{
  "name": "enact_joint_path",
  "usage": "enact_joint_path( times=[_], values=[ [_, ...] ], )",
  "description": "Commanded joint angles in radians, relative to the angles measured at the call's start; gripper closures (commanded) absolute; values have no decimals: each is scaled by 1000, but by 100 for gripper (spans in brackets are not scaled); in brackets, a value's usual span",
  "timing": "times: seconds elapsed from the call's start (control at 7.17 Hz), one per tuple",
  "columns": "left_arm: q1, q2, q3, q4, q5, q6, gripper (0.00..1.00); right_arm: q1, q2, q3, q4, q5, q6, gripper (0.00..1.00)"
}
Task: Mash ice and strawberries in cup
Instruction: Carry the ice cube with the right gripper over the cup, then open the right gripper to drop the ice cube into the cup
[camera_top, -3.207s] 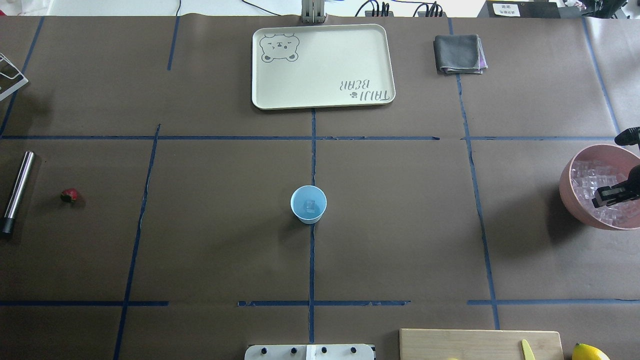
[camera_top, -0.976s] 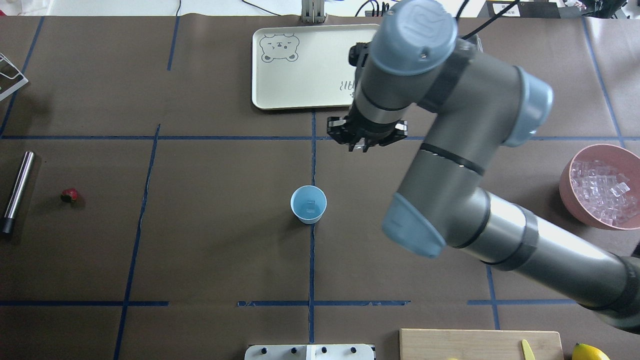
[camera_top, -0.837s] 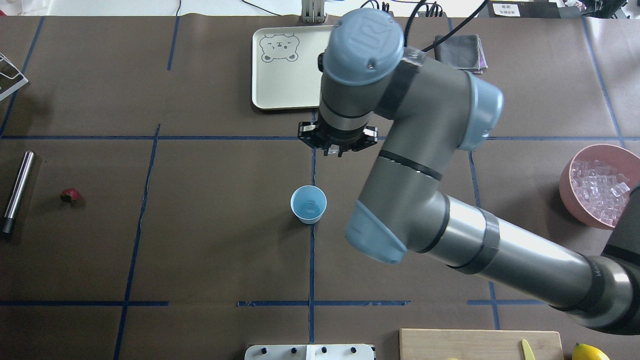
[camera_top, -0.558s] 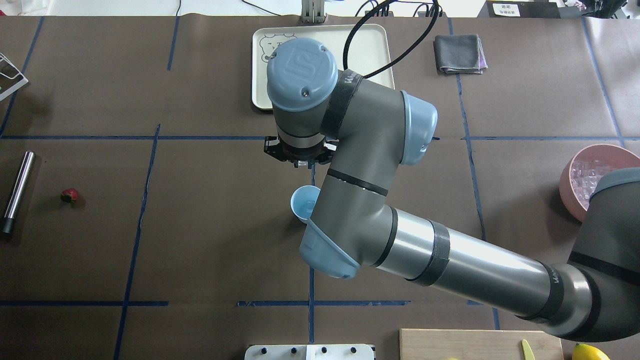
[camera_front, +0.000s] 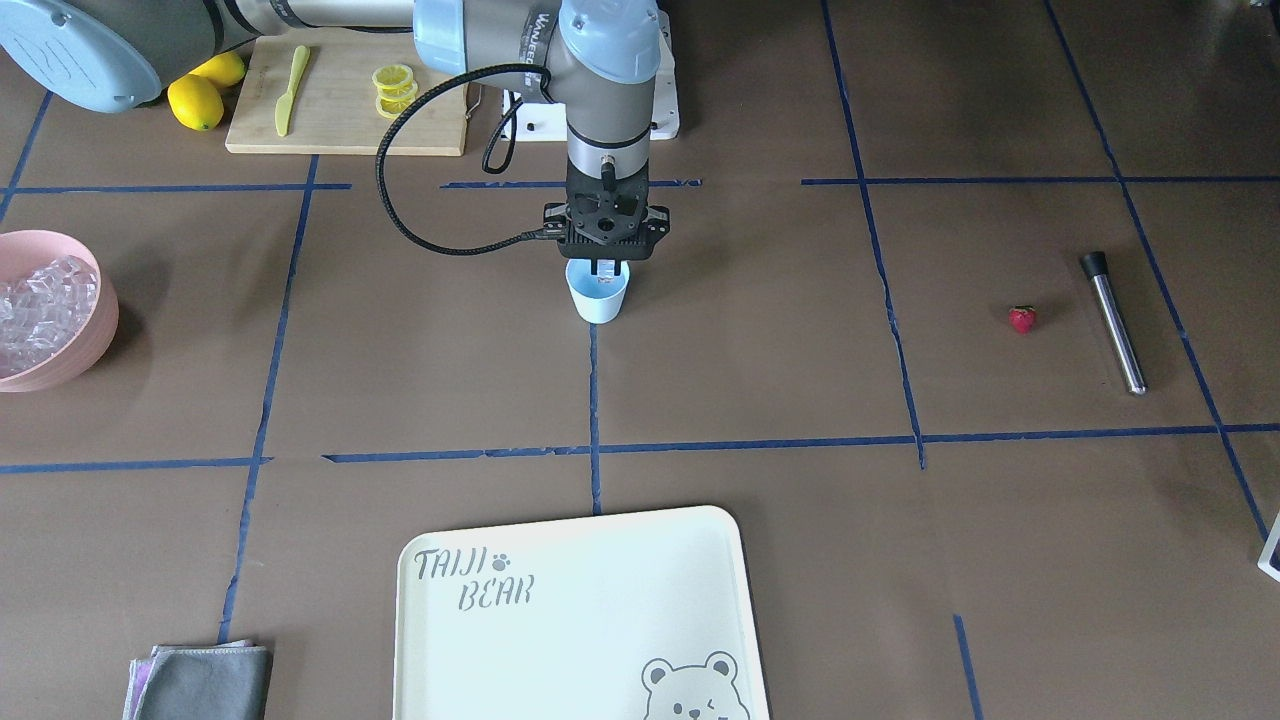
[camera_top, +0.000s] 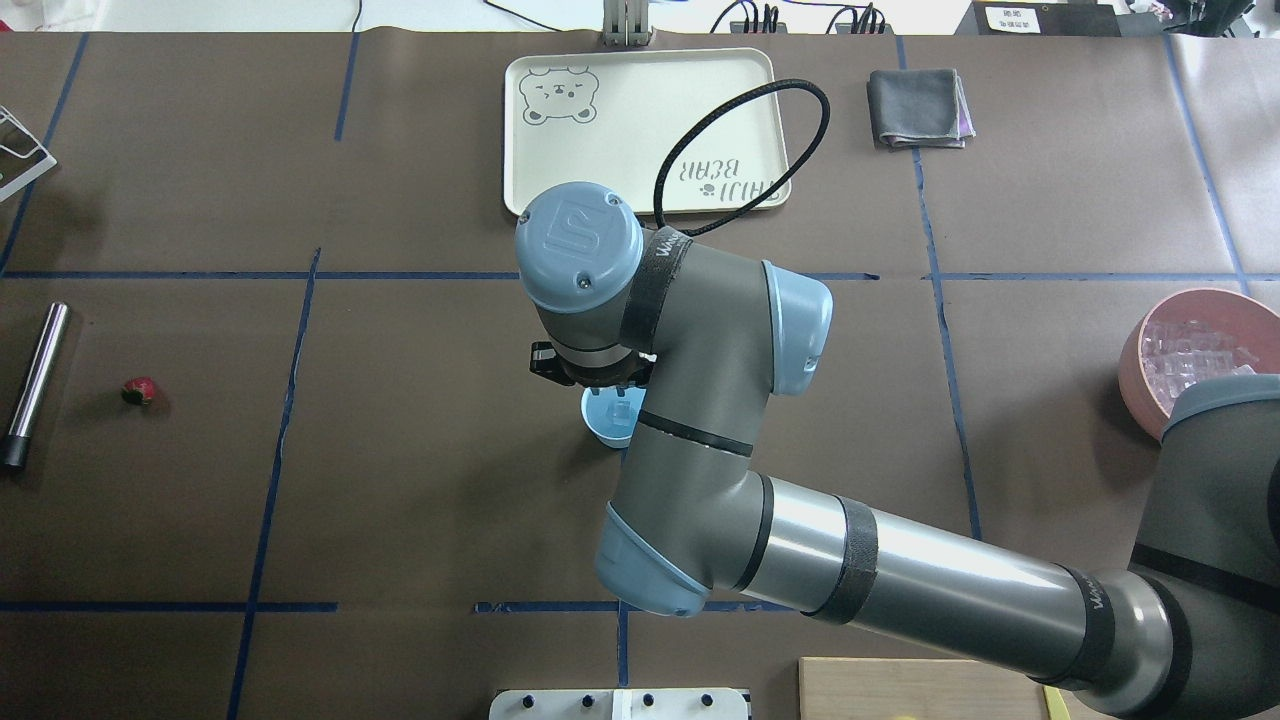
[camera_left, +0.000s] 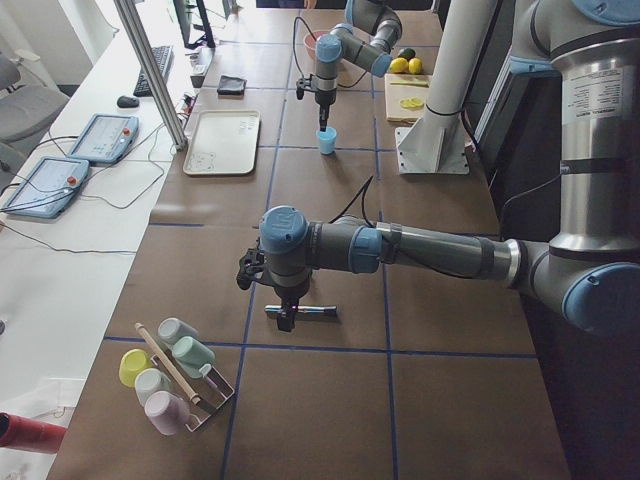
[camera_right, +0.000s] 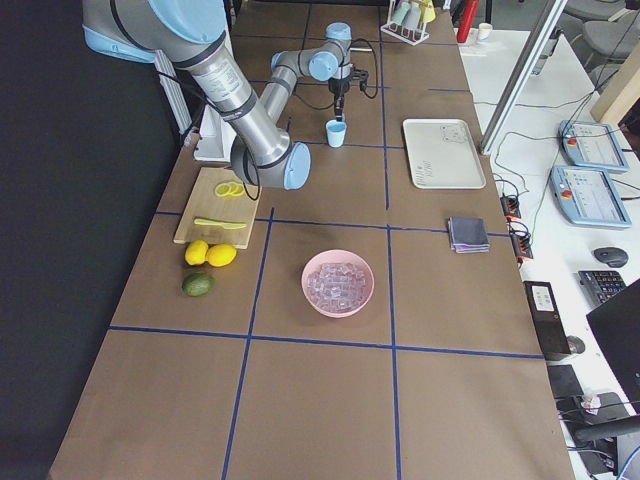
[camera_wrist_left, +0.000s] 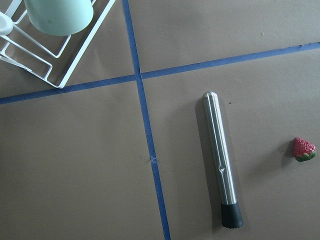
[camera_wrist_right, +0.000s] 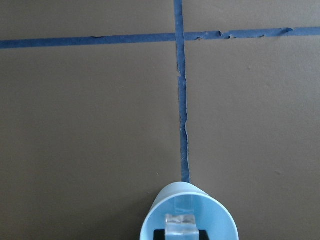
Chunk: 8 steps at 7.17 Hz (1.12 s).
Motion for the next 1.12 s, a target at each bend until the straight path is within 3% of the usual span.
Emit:
enact_joint_path(
  times=[0.0,0.14,0.98],
  values=[
    [0,0,2,0,0,0,0,-8,-14,-1,3,1,-20,81],
    [0,0,4,-1,0,0,0,-11,-13,3,3,-11,-2,2],
    [2,0,2,-1,0,0,0,-2,-16,9,5,-14,-4,1]
  ],
)
